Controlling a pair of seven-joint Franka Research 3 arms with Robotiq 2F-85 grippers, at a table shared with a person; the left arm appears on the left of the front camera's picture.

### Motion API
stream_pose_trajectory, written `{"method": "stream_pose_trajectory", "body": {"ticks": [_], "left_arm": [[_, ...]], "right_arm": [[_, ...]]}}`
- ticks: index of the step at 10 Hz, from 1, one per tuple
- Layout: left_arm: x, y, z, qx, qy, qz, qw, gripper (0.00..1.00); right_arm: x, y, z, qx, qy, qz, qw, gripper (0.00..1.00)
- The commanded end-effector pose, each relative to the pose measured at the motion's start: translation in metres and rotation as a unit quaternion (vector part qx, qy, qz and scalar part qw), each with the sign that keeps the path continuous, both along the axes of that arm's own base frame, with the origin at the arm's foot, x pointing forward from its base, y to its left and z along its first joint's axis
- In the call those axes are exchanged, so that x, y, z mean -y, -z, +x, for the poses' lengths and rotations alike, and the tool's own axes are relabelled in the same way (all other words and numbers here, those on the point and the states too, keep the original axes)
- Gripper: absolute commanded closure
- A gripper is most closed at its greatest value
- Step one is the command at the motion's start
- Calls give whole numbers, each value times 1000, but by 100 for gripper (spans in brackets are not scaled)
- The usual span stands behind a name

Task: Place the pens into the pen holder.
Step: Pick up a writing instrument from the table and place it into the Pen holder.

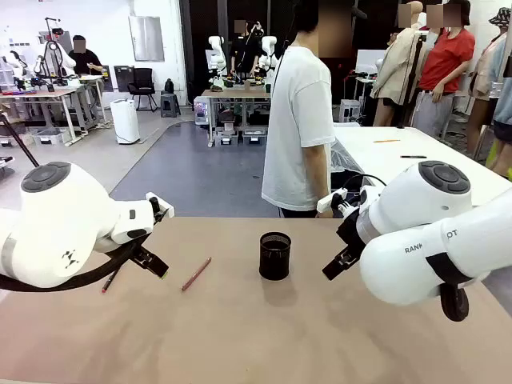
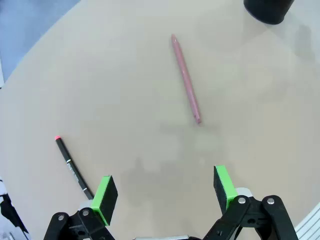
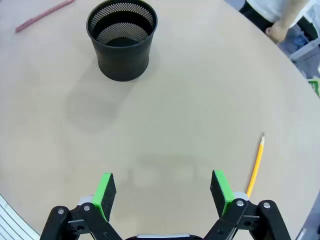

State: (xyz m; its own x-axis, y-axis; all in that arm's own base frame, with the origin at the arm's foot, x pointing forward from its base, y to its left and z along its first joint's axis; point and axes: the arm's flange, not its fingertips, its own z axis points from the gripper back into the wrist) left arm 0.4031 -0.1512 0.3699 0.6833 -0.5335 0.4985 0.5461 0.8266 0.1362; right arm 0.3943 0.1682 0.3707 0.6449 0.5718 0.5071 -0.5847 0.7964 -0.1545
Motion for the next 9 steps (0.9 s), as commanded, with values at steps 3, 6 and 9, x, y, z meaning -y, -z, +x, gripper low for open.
{"method": "stream_pose_trajectory", "body": {"ticks": [3,6,9], "left_arm": [[0,0,0,0,0,0,1000,0],[0,0,0,0,0,0,1000,0],[0,0,0,0,0,0,1000,0]], "right_arm": [[0,0,0,0,0,0,1000,0],[0,0,0,0,0,0,1000,0],[0,0,0,0,0,0,1000,0]]}}
